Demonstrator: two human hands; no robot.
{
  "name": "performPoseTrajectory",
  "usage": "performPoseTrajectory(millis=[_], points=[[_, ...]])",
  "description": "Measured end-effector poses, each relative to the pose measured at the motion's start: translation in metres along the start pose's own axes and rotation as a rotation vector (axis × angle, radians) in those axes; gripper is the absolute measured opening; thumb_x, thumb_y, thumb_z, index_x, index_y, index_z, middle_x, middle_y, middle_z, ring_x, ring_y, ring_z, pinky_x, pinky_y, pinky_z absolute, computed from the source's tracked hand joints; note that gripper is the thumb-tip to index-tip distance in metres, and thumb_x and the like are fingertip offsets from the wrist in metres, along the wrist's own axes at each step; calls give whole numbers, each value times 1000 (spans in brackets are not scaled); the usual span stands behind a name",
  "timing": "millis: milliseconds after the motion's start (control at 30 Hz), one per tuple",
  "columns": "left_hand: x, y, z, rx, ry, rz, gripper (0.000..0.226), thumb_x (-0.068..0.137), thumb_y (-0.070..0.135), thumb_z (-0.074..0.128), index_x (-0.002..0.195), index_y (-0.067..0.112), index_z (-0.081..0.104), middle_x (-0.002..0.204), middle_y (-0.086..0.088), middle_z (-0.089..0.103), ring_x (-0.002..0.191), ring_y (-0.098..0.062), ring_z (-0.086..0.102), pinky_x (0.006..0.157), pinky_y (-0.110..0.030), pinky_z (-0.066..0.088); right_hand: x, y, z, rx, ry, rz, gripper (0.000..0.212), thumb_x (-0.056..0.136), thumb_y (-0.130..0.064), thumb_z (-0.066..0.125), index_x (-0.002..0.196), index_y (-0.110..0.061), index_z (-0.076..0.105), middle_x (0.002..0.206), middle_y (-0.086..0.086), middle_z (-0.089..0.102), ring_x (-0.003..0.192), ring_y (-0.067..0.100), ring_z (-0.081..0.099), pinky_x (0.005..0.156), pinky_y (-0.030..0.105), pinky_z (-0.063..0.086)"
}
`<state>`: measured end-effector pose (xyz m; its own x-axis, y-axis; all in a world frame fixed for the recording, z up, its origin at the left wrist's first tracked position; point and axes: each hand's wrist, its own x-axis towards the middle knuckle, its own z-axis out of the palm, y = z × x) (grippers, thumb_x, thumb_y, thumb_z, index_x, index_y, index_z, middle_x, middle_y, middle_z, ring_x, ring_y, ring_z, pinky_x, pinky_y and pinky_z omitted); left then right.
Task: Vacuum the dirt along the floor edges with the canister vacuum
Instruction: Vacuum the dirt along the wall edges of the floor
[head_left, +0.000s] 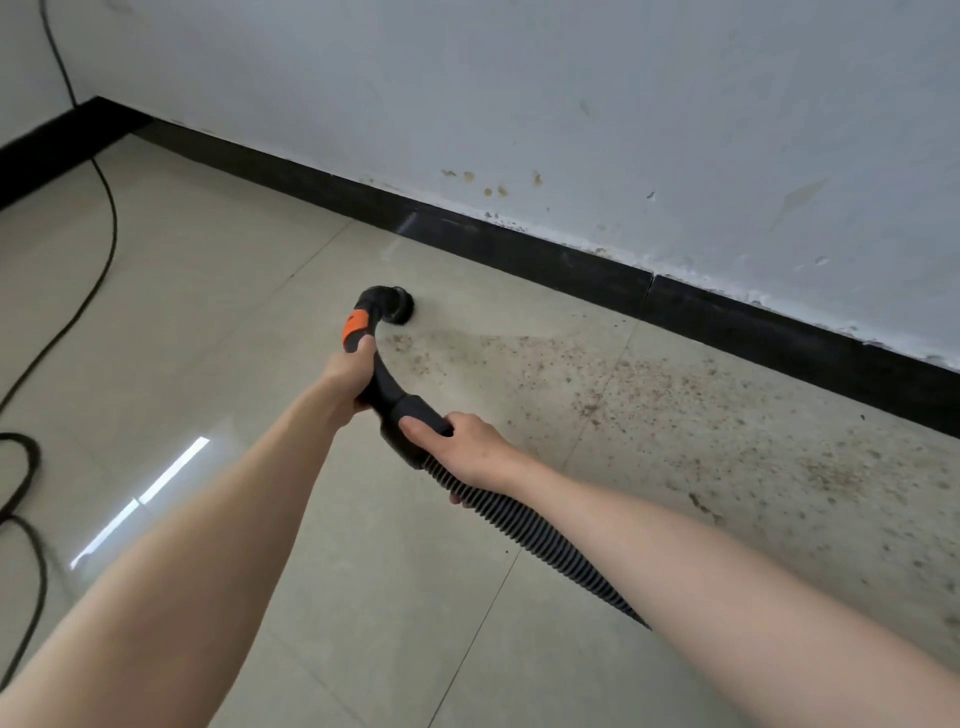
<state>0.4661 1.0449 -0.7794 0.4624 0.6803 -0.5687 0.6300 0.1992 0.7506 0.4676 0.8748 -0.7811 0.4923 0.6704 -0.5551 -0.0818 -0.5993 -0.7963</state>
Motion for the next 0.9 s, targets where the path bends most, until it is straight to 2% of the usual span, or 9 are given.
performPoseTrajectory(millis=[100,167,233,300,367,533,700,900], points=[[5,-14,-31,-57,101,-61,50,98,35,40,136,1,37,124,-17,52,111,-32,54,81,-39,45,6,-9,20,-51,-62,-22,56,91,-64,46,97,-9,54,78,6,60,59,26,63,54,30,51],[6,-23,-48,-77,110,-113,53,98,38,38,138,3,35,135,-18,48,122,-33,50,85,-40,44,6,-12,33,-81,-103,-41,55,91,-64,46,95,-10,53,79,6,60,56,26,62,49,27,49],[5,-31,-58,-48,78,-147,53,98,40,36,138,4,34,124,-16,53,117,-32,52,85,-41,44,1,-10,45,-89,-127,-52,51,92,-63,45,90,-12,50,79,6,59,54,26,61,47,26,47],[1,-38,-60,-13,65,-146,47,97,39,35,129,5,38,94,-9,52,93,-29,56,78,-39,45,-7,-4,54,-86,-130,-57,49,92,-63,44,88,-14,47,76,4,58,52,25,61,46,25,46],[-2,-42,-56,27,62,-137,39,97,39,35,120,9,40,83,-6,47,83,-26,51,77,-39,45,-14,4,58,-94,-116,-48,52,92,-64,42,94,-12,47,76,3,58,52,24,61,48,28,47],[-12,-38,-38,141,29,-112,40,97,43,32,108,6,43,79,-7,47,69,-21,50,72,-37,47,-29,15,52,-89,-57,-1,57,89,-68,41,101,-12,46,81,5,59,55,24,62,54,32,49],[-16,-29,-20,167,-30,-98,40,97,42,32,109,6,44,79,-7,47,67,-21,50,63,-34,47,-39,18,41,-113,4,35,60,88,-70,39,102,-12,46,87,10,65,59,26,65,66,40,56],[-28,-22,11,205,-111,-84,50,98,51,25,111,7,44,80,-8,49,68,-21,52,55,-33,47,-53,31,18,-90,61,59,57,88,-69,41,95,-13,48,78,4,60,56,24,64,60,35,52]])
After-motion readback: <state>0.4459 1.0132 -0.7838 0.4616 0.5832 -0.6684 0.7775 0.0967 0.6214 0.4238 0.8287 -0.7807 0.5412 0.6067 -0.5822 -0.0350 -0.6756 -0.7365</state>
